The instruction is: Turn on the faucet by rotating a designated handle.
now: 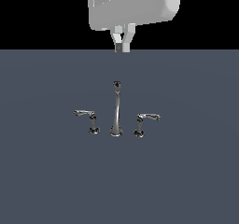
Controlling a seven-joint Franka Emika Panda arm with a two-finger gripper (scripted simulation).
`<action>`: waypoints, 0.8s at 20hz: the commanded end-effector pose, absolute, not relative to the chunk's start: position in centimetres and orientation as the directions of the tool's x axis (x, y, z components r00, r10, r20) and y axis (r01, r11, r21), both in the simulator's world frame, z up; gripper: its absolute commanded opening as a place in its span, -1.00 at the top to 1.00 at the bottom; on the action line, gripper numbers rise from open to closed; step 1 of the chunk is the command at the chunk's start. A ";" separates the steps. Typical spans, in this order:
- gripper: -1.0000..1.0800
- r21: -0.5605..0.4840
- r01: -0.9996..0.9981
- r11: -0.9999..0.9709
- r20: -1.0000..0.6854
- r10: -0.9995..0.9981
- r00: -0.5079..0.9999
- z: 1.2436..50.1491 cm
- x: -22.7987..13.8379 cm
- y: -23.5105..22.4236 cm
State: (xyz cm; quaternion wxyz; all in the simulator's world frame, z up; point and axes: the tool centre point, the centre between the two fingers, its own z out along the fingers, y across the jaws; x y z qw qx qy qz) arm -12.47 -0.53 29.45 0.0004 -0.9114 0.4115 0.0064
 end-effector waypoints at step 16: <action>1.00 0.002 -0.964 -0.264 -0.007 -0.964 0.264 18.0 -5.6 -5.3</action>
